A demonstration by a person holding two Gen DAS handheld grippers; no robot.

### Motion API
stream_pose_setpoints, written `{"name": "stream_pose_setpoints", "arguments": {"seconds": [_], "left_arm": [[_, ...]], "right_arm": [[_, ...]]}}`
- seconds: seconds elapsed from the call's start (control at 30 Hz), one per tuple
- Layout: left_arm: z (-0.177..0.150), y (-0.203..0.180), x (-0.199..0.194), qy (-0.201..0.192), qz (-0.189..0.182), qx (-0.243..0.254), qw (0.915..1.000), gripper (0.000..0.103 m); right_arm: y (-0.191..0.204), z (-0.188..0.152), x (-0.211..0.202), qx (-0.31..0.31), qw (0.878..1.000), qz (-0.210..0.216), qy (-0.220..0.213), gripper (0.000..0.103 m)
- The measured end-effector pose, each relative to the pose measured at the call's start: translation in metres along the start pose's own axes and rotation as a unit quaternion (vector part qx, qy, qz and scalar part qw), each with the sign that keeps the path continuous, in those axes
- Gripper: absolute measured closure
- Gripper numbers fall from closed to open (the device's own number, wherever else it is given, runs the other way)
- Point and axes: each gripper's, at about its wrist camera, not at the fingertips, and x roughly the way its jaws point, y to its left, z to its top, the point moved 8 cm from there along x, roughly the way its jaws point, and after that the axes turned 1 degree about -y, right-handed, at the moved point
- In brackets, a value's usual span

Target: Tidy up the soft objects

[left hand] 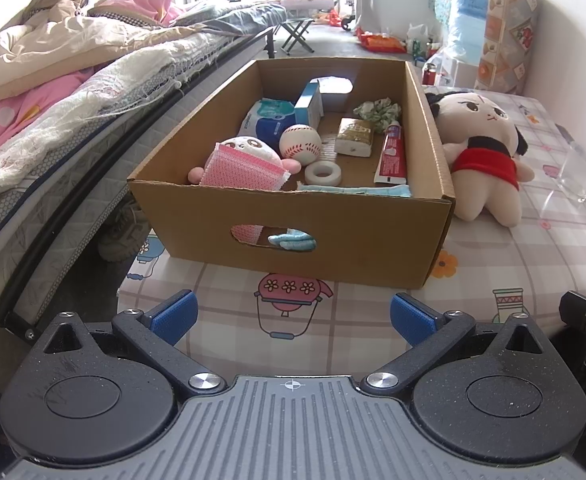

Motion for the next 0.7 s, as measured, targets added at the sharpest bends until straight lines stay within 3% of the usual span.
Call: {"name": "stream_pose_setpoints", "arguments": {"seconds": [0.7], "left_arm": [[0.0017, -0.0018, -0.0027, -0.002, -0.002, 0.003, 1.0000, 0.000]], "right_arm": [[-0.0008, -0.0003, -0.0039, 0.002, 1.000, -0.002, -0.002, 0.000]]}}
